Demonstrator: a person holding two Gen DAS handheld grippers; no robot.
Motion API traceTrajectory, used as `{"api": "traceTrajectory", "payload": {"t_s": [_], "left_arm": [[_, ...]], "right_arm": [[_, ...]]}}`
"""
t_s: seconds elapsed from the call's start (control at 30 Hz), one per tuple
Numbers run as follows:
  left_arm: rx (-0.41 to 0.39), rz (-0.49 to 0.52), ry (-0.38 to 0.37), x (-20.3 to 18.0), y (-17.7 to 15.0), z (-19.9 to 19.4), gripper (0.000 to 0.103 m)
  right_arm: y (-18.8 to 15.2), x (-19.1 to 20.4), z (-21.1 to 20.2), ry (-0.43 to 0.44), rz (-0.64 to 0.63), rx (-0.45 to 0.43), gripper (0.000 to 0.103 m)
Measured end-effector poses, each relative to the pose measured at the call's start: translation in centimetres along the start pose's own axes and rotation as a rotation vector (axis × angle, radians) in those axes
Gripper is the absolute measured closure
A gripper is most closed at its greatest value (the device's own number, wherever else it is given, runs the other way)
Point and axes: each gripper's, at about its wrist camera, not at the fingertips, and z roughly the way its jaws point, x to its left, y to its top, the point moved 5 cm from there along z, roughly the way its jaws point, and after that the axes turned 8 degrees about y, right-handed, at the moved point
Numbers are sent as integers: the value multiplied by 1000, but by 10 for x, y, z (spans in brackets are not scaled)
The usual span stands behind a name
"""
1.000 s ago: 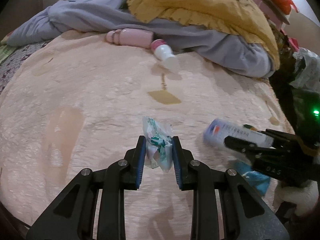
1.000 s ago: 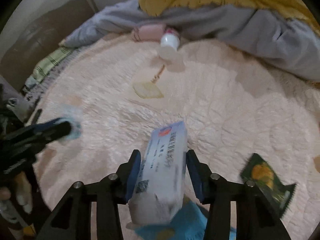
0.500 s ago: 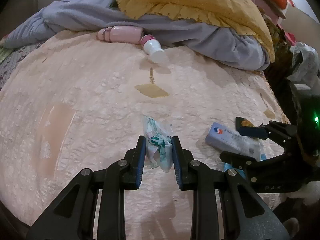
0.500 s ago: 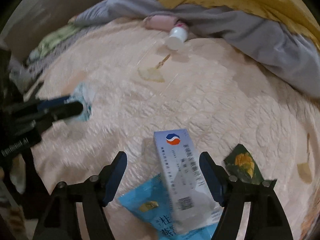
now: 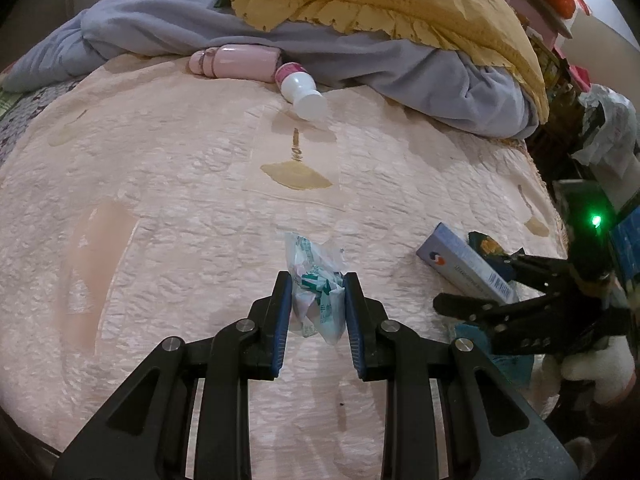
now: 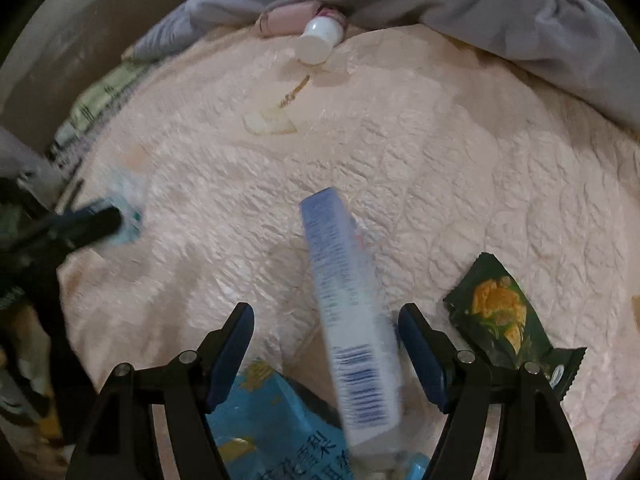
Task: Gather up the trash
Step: 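Grasp the white medicine box with the right tool, adjusting its grip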
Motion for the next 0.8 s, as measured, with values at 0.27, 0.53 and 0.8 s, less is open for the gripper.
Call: {"api": "traceTrajectory", "payload": {"t_s": [0.27,0.53,0.8], "left_arm": [[1,6,-6,-7,2,3,80],[7,-8,3,-2,4,6,80],[5,-6,-15,-4,4,4,80]], "right_arm": [[9,-13,-27,-155,-12,-74,32],[15,-24,-61,-167,19,-188,34],[24,-21,-35,-203,-67,-111,33]]}}
